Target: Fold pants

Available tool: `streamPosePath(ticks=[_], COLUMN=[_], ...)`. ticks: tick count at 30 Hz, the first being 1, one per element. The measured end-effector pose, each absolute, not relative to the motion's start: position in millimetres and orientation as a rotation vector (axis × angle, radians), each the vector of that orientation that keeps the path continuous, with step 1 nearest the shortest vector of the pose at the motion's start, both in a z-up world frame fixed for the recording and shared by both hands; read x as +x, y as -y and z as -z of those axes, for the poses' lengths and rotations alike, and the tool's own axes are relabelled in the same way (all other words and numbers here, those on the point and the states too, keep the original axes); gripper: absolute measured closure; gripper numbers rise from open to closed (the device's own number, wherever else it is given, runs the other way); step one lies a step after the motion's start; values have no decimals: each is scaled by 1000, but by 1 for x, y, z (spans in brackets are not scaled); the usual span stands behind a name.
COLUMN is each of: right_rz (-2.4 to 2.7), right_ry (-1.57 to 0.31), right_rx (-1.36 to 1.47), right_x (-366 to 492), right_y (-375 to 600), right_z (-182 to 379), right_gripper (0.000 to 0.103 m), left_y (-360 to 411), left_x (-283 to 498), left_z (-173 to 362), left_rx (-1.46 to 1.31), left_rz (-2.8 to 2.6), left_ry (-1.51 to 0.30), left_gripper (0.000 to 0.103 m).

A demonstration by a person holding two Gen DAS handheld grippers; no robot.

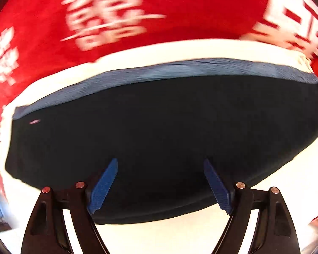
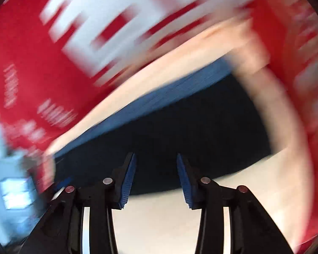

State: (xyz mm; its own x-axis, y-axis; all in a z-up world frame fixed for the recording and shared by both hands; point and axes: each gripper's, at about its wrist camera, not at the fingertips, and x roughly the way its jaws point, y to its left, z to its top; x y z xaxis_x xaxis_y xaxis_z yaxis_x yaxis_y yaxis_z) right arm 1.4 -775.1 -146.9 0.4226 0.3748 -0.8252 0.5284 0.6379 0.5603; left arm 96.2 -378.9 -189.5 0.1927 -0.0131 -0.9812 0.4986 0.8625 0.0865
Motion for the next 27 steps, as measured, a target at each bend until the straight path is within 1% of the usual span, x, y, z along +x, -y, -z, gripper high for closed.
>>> streamPosePath(ticks=[4, 7, 9, 12, 13, 14, 15, 16, 19, 21, 22, 23, 24, 26, 27], right_rz=[-205, -316, -332, -301, -282, -270, -267, -262, -231, -206, -199, -179, -148, -145, -133], right_ry=[-1207, -1223, -1204, -1181, -1192, -1199, -1194, -1188, -1156, -1135, -1132, -1152, -1181, -1162, -1159], right_rx=[1109, 1227, 1299, 1367, 1368, 1371, 1377, 1373, 1355, 1375, 1379, 1362, 1319, 1267, 1229], right_x=[29, 35, 41, 55, 61, 61, 61, 59, 64, 91, 100, 106, 111, 107, 102], right_y=[646, 555, 514, 485, 472, 461, 457, 453, 455, 449, 449, 450, 449, 444, 441], right_z=[169, 202, 221, 247, 255, 260, 262, 261, 253, 265, 267, 266, 263, 243, 234], right_gripper=[58, 58, 58, 58, 58, 58, 58, 58, 58, 57, 62, 95, 94, 95, 95], left_y=[304, 249, 220, 180, 168, 156, 153, 149, 142, 136, 134, 131, 128, 124, 117], left_x=[128, 163, 183, 213, 217, 220, 225, 225, 224, 227, 227, 228, 229, 223, 233], left_z=[179, 186, 193, 219, 223, 224, 230, 232, 236, 238, 239, 239, 239, 238, 242], left_rx=[447, 498, 506, 528, 497, 432, 417, 403, 371, 363, 363, 368, 377, 408, 419], left_rz=[286, 227, 206, 161, 173, 207, 212, 230, 268, 295, 312, 324, 334, 364, 378], left_ry=[-1304, -1284, -1276, -1276, -1283, -1286, -1285, -1284, -1269, -1257, -1255, -1258, -1262, -1264, -1263], left_gripper=[19, 19, 19, 19, 19, 13, 10, 9, 8, 7, 7, 7, 7, 7, 7])
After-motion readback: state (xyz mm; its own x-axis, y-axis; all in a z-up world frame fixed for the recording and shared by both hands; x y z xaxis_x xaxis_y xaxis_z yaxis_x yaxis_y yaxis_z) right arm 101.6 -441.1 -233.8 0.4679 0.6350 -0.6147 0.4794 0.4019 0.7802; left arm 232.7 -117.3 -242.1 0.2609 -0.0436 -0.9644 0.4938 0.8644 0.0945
